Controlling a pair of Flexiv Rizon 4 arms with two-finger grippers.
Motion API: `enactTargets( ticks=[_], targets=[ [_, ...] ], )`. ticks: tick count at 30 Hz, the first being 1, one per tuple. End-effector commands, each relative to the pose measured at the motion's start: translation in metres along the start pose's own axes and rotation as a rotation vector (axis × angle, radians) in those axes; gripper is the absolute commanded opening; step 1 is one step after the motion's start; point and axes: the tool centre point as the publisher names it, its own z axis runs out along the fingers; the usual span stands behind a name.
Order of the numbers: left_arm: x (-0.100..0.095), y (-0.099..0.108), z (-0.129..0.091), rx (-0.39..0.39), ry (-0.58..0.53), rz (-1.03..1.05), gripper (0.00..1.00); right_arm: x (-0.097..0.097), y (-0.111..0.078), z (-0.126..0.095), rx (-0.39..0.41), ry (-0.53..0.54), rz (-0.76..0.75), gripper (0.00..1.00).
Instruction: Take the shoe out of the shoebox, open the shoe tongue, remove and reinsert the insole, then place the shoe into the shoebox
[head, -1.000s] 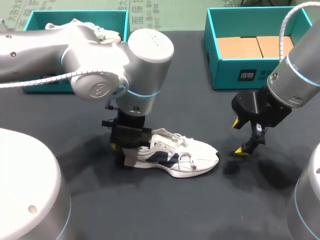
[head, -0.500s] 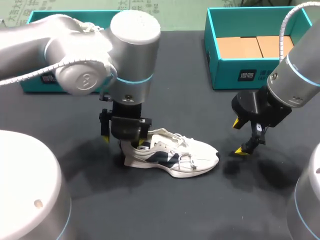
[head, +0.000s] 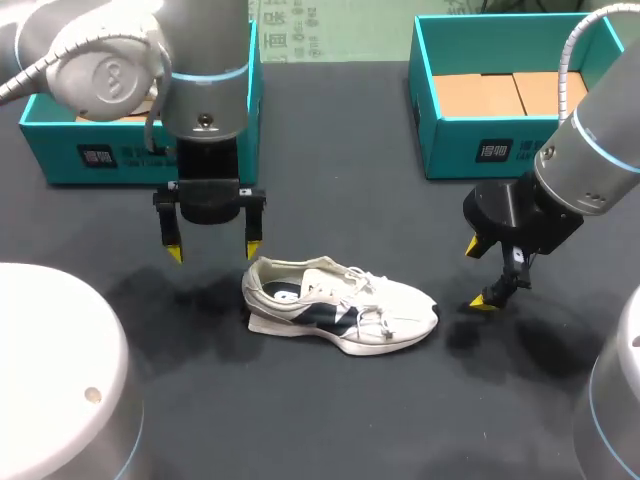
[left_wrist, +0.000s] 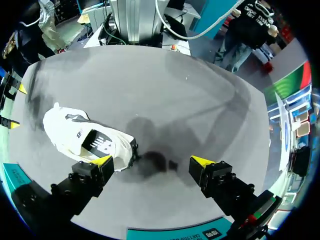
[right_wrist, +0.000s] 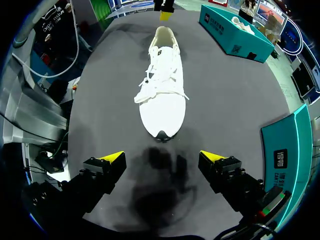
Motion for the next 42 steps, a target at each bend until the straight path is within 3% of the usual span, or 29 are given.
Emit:
enactTargets(
  ticks=[1,3,17,25,27,28,30,42],
  targets=[
    [0.018,-0.003,-0.004,0.056,-0.058,-0.063,1.00,0.001,0.000,0.001,0.000,-0.003,0.001,1.00],
    [0.027,-0.010,-0.003,0.131,-0.100,-0.070,1.00,0.001,0.000,0.001,0.000,-0.003,0.001,1.00],
    [0.027,-0.010,-0.003,0.131,-0.100,-0.070,1.00,0.001,0.000,0.001,0.000,-0.003,0.001,1.00],
    [0.056,-0.009,0.005,0.315,-0.395,-0.419,1.00,0.001,0.000,0.001,0.000,-0.003,0.001,1.00],
    [0.062,-0.010,0.006,0.306,-0.483,-0.508,1.00,0.001,0.000,0.001,0.000,-0.003,0.001,1.00],
    [0.066,-0.011,0.006,0.343,-0.543,-0.549,1.00,0.001,0.000,0.001,0.000,-0.003,0.001,1.00],
    [0.072,-0.010,0.007,0.322,-0.658,-0.710,1.00,0.001,0.000,0.001,0.000,-0.003,0.001,1.00],
    [0.072,-0.010,0.007,0.322,-0.658,-0.710,1.00,0.001,0.000,0.001,0.000,-0.003,0.001,1.00]
  ],
)
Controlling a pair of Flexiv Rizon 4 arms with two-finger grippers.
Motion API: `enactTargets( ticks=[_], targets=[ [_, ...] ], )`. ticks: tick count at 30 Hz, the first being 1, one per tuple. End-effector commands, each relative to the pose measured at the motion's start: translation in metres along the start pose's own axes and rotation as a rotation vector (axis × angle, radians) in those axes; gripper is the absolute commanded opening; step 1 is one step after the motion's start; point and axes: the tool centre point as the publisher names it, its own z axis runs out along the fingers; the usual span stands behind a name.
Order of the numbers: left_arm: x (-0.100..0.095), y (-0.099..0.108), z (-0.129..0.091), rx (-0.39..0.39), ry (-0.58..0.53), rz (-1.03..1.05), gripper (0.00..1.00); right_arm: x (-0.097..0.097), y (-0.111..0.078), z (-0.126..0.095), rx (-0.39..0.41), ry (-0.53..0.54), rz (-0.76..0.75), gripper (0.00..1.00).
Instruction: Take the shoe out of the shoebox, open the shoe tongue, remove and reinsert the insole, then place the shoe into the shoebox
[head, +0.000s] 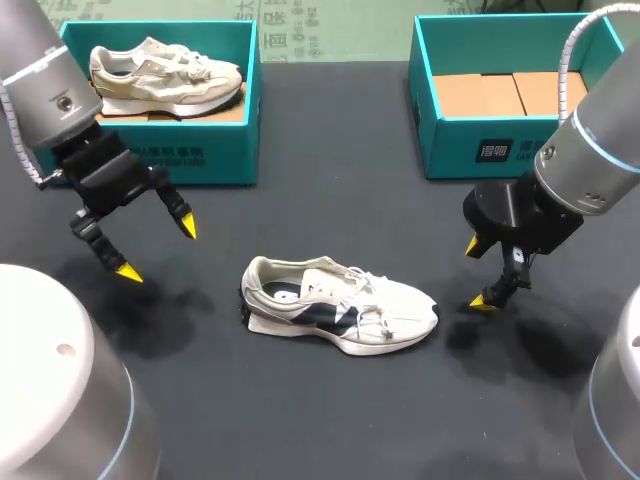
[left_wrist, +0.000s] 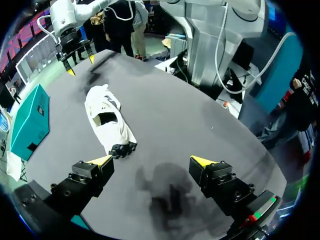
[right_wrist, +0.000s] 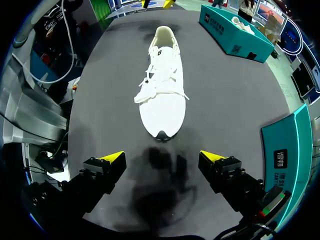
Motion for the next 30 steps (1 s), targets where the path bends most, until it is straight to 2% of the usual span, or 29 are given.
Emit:
enactTargets(
  ticks=[1,2,5,9,17,20,30],
  targets=[
    [0.008,0.001,0.003,0.022,-0.252,-0.069,1.00,0.001,0.000,0.001,0.000,-0.003,0.001,1.00],
    [0.008,0.001,0.003,0.022,-0.252,-0.069,1.00,0.001,0.000,0.001,0.000,-0.003,0.001,1.00],
    [-0.001,0.007,0.013,0.145,-0.328,-0.198,1.00,0.001,0.000,0.001,0.000,-0.003,0.001,1.00],
    [-0.004,0.015,0.026,0.206,-0.368,-0.303,1.00,0.001,0.000,0.001,0.000,-0.003,0.001,1.00],
    [-0.008,0.022,0.042,0.250,-0.396,-0.366,1.00,0.001,0.000,0.001,0.000,-0.003,0.001,1.00],
    [-0.013,0.026,0.043,0.288,-0.356,-0.372,1.00,0.001,0.000,0.001,0.000,-0.003,0.001,1.00],
    [-0.013,0.026,0.043,0.288,-0.356,-0.372,1.00,0.001,0.000,0.001,0.000,-0.003,0.001,1.00]
  ],
)
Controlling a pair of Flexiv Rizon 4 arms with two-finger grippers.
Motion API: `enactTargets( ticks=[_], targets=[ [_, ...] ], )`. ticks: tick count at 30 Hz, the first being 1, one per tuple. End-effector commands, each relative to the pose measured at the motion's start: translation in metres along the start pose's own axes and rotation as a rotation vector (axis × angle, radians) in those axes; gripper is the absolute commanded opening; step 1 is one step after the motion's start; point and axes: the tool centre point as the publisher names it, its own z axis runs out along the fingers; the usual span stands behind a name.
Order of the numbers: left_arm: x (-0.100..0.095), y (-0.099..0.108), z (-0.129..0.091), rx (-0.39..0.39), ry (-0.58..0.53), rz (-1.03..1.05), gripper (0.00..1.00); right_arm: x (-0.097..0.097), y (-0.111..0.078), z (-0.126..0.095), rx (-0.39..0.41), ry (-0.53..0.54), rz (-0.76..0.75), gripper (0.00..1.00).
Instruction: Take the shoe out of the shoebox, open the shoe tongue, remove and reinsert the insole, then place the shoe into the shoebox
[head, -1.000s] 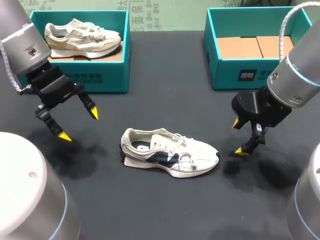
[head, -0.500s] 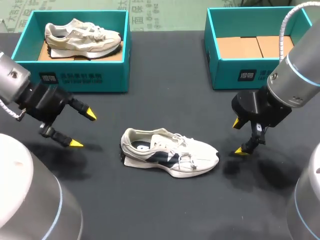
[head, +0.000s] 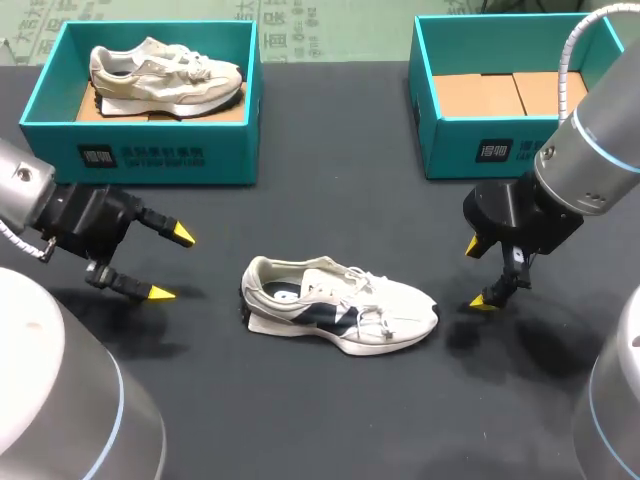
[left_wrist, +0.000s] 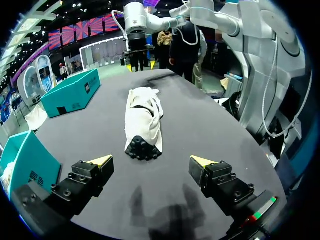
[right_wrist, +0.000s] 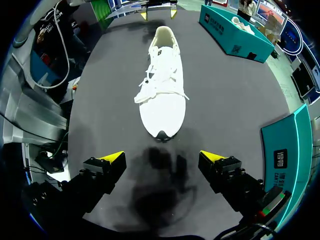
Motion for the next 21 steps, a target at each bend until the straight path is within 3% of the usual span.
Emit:
enactTargets(
  ticks=[1,8,13,21],
  targets=[
    [-0.003,0.001,0.000,-0.002,0.006,0.000,1.00,0.001,0.000,0.001,0.000,-0.003,0.001,1.00],
    [-0.012,0.024,0.025,0.103,0.028,-0.007,1.00,0.001,0.000,0.001,0.000,-0.003,0.001,1.00],
    [-0.009,0.023,0.040,0.166,-0.006,-0.030,1.00,0.001,0.000,0.001,0.000,-0.003,0.001,1.00],
    [-0.009,0.020,0.041,0.142,-0.016,-0.037,1.00,0.001,0.000,0.001,0.000,-0.003,0.001,1.00]
  ],
)
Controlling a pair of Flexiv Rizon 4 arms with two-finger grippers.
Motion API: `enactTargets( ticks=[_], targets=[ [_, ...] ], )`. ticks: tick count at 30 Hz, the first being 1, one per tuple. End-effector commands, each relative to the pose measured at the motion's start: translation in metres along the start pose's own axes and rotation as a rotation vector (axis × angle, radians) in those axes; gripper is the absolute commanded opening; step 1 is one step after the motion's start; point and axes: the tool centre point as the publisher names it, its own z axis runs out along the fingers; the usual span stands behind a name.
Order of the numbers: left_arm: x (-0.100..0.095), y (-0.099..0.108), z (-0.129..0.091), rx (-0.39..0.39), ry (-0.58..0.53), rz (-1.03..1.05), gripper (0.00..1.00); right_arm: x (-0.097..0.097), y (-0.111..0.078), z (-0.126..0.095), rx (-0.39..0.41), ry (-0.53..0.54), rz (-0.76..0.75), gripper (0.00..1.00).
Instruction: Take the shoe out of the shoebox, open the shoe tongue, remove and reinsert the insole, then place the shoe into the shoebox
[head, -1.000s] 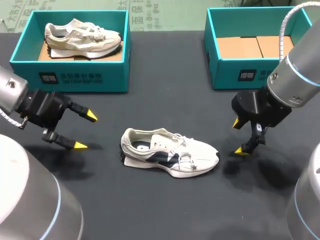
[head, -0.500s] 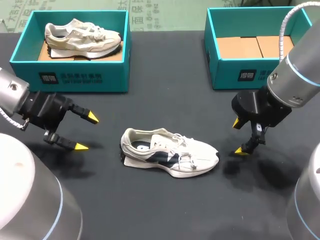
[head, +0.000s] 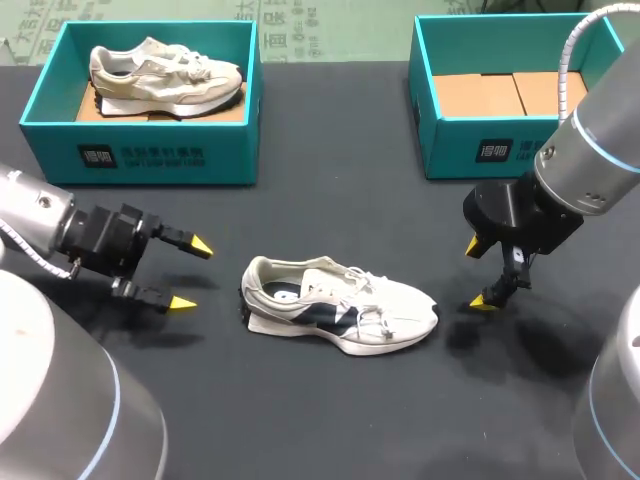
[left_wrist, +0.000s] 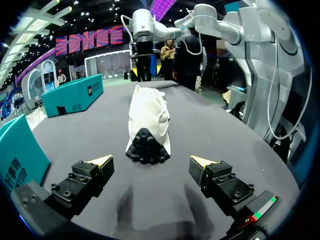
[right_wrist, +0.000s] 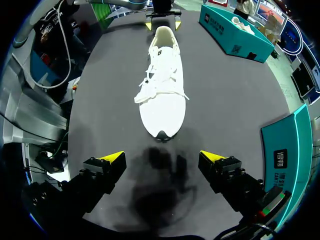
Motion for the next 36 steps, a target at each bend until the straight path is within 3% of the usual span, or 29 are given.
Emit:
enactTargets(
  ticks=[1,5,10,14,30,36],
  targets=[
    [0.003,-0.003,-0.001,-0.007,-0.005,0.000,1.00,0.001,0.000,0.001,0.000,-0.003,0.000,1.00],
    [0.004,0.007,-0.003,0.015,-0.007,-0.019,1.00,0.001,0.000,0.001,0.000,-0.003,0.000,1.00],
    [0.002,0.037,-0.019,0.186,0.031,-0.051,1.00,0.001,0.000,0.001,0.000,-0.003,0.000,1.00],
    [-0.001,0.050,-0.023,0.239,0.074,-0.060,1.00,0.001,0.000,0.001,0.000,-0.003,0.000,1.00],
    [-0.004,0.054,-0.013,0.235,0.066,-0.073,1.00,0.001,0.000,0.001,0.000,-0.003,0.000,1.00],
    [-0.006,0.044,0.003,0.210,0.034,-0.076,1.00,0.001,0.000,0.001,0.000,-0.003,0.000,1.00]
  ],
)
